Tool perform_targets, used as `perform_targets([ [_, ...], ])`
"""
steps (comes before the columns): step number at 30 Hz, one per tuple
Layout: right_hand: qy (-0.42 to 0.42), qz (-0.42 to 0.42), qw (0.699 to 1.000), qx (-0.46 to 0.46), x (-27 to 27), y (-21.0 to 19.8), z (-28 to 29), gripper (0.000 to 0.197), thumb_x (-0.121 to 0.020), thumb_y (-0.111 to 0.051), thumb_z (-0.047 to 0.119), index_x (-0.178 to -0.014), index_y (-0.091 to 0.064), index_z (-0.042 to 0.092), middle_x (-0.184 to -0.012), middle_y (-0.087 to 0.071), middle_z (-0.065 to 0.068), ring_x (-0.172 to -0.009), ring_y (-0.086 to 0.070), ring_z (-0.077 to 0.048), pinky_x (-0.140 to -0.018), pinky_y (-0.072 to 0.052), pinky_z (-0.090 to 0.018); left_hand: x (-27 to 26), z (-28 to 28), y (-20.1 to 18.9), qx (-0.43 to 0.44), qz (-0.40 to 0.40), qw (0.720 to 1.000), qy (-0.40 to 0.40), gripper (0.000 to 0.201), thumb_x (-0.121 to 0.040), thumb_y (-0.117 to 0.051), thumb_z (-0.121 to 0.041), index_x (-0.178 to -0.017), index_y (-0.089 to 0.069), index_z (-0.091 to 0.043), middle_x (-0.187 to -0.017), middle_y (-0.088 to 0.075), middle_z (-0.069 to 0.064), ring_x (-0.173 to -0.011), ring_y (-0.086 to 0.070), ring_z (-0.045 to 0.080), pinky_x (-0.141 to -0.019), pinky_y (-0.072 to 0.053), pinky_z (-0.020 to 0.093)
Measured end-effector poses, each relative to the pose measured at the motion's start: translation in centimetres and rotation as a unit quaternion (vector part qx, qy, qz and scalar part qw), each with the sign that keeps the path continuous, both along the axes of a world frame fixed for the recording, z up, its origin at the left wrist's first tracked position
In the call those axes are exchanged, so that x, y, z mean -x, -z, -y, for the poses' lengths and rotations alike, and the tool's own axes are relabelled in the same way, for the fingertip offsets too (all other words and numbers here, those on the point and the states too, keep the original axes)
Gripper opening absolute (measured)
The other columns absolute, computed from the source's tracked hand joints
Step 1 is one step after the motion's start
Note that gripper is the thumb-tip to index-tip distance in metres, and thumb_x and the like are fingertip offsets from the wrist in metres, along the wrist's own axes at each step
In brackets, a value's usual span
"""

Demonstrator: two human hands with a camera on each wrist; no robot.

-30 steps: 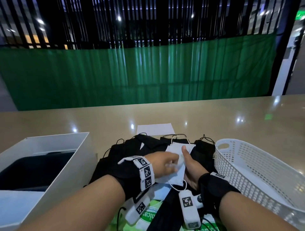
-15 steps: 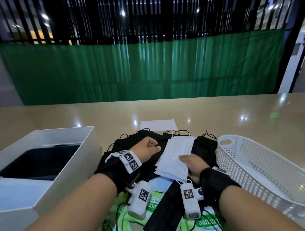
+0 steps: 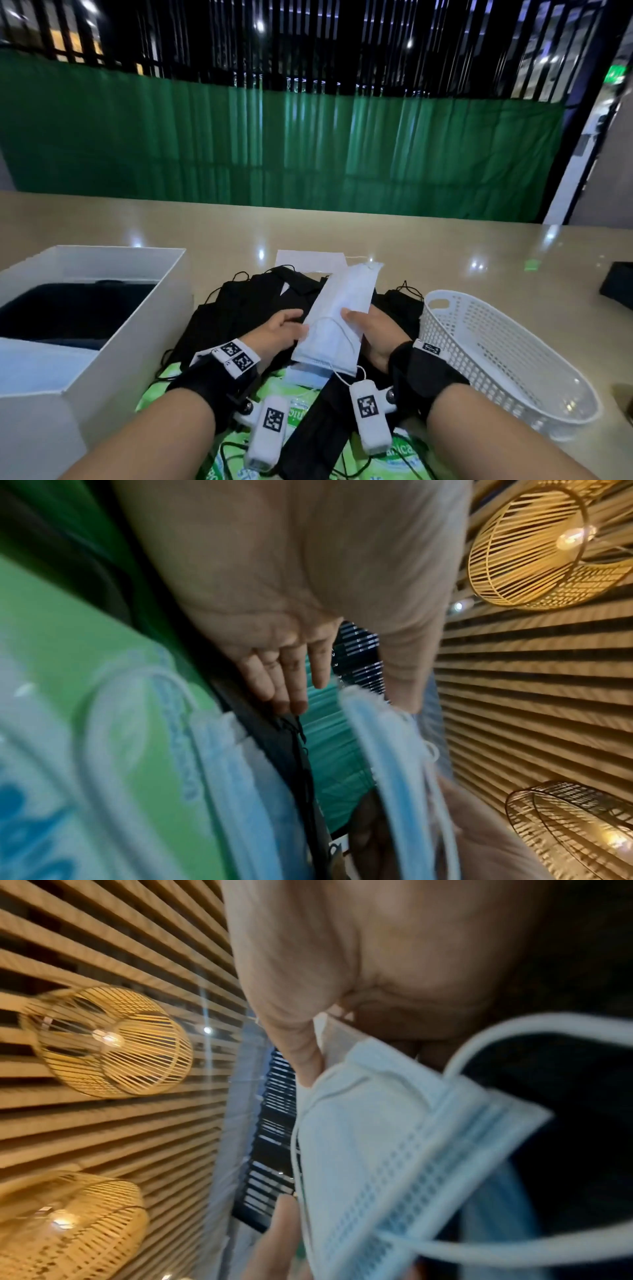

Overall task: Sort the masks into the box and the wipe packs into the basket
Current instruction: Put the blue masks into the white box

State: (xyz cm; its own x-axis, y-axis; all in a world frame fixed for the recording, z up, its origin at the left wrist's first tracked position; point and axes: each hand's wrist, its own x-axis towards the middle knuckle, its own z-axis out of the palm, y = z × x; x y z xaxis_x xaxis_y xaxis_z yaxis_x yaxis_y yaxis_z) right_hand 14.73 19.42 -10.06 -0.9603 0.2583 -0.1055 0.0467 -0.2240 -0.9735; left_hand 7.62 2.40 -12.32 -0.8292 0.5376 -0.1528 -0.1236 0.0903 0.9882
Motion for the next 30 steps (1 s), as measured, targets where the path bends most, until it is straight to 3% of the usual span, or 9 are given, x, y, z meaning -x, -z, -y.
perform_targets([
  [2, -0.029, -0.049, 0.998, -0.013, -0.4, -1.6, 0.2, 0.027, -0.093, -0.051, 0.004, -0.119, -0.057, 0.009, -0.114, -0.068, -0.012, -0.103, -0.065, -0.028, -0.092, -0.05, -0.042, -0.3, 0.4, -0.9, -0.076, 0.004, 0.997, 0.026, 0.11, -0.027, -0.092, -0.04, -0.124, -0.045, -0.017, -0.085, -0.06, 0.0, -0.067, -0.06, 0.006, -0.061, -0.049, 0.017],
  [4, -0.034, -0.091, 0.993, -0.067, -0.7, -3.2, 0.4, 0.025, -0.093, -0.053, 0.006, -0.116, -0.059, 0.013, -0.114, -0.069, -0.008, -0.106, -0.065, -0.027, -0.098, -0.048, -0.043, -0.5, 0.5, -2.2, -0.115, -0.024, 0.992, 0.054, 0.12, -0.012, -0.091, -0.052, -0.119, -0.045, -0.022, -0.106, -0.06, 0.001, -0.088, -0.064, 0.008, -0.067, -0.053, 0.018],
  [7, -0.039, -0.125, 0.979, -0.159, -0.7, -4.9, 0.5, 0.023, -0.092, -0.057, 0.012, -0.112, -0.061, 0.022, -0.114, -0.07, 0.0, -0.107, -0.065, -0.021, -0.098, -0.048, -0.04, -0.6, 0.6, -5.0, -0.139, -0.088, 0.984, 0.066, 0.116, -0.028, -0.093, -0.046, -0.128, -0.041, -0.022, -0.12, -0.059, 0.007, -0.105, -0.062, 0.015, -0.08, -0.053, 0.024],
  [11, -0.101, -0.122, 0.967, -0.198, -1.2, -4.9, 0.7, 0.024, -0.09, -0.06, 0.014, -0.111, -0.061, 0.025, -0.118, -0.068, -0.002, -0.106, -0.066, -0.015, -0.096, -0.049, -0.032, -0.7, 0.6, -7.3, -0.155, -0.135, 0.977, 0.051, 0.079, -0.057, -0.085, -0.007, -0.124, -0.046, -0.015, -0.111, -0.066, 0.005, -0.094, -0.068, 0.012, -0.074, -0.054, 0.026],
  [13, -0.152, -0.124, 0.959, -0.204, -1.8, -4.8, 1.2, 0.031, -0.087, -0.066, 0.022, -0.117, -0.059, 0.026, -0.122, -0.066, -0.002, -0.109, -0.064, -0.015, -0.096, -0.048, -0.031, -0.9, 0.8, -7.3, -0.135, -0.149, 0.978, 0.061, 0.071, -0.057, -0.084, -0.01, -0.12, -0.051, -0.015, -0.11, -0.067, 0.005, -0.098, -0.067, 0.016, -0.079, -0.054, 0.028],
  [16, -0.208, -0.151, 0.935, -0.243, -2.4, -5.3, 2.6, 0.062, -0.069, -0.076, 0.047, -0.119, -0.058, 0.017, -0.116, -0.066, -0.002, -0.107, -0.062, -0.009, -0.09, -0.05, -0.023, -1.4, 0.9, -6.3, -0.103, -0.151, 0.981, 0.07, 0.077, -0.048, -0.083, -0.026, -0.119, -0.055, -0.012, -0.113, -0.067, 0.008, -0.107, -0.064, 0.023, -0.089, -0.053, 0.034],
  [21, -0.204, -0.16, 0.912, -0.32, -1.9, -5.4, 3.7, 0.045, -0.083, -0.063, 0.02, -0.124, -0.056, 0.003, -0.124, -0.061, -0.016, -0.117, -0.057, -0.028, -0.102, -0.046, -0.043, -2.3, 0.7, -5.9, -0.084, -0.158, 0.98, 0.089, 0.064, -0.046, -0.081, -0.032, -0.106, -0.064, -0.021, -0.105, -0.071, 0.0, -0.102, -0.066, 0.014, -0.088, -0.053, 0.028],
  [28, -0.208, -0.139, 0.949, -0.19, -2.4, -5.9, 3.0, 0.044, -0.082, -0.067, 0.014, -0.125, -0.06, 0.015, -0.123, -0.065, -0.007, -0.115, -0.061, -0.024, -0.101, -0.046, -0.043, -3.3, 0.0, -8.3, -0.084, -0.165, 0.981, 0.051, 0.048, -0.06, -0.074, -0.022, -0.107, -0.066, -0.014, -0.111, -0.069, 0.01, -0.104, -0.066, 0.024, -0.095, -0.051, 0.037],
  [30, -0.204, -0.138, 0.947, -0.207, -2.2, -6.3, 2.7, 0.045, -0.082, -0.068, 0.009, -0.126, -0.058, 0.013, -0.124, -0.064, -0.009, -0.116, -0.06, -0.025, -0.101, -0.046, -0.044, -3.4, 0.2, -8.8, -0.083, -0.161, 0.983, 0.041, 0.035, -0.066, -0.074, -0.017, -0.1, -0.067, -0.016, -0.105, -0.071, 0.008, -0.099, -0.067, 0.023, -0.093, -0.051, 0.037],
])
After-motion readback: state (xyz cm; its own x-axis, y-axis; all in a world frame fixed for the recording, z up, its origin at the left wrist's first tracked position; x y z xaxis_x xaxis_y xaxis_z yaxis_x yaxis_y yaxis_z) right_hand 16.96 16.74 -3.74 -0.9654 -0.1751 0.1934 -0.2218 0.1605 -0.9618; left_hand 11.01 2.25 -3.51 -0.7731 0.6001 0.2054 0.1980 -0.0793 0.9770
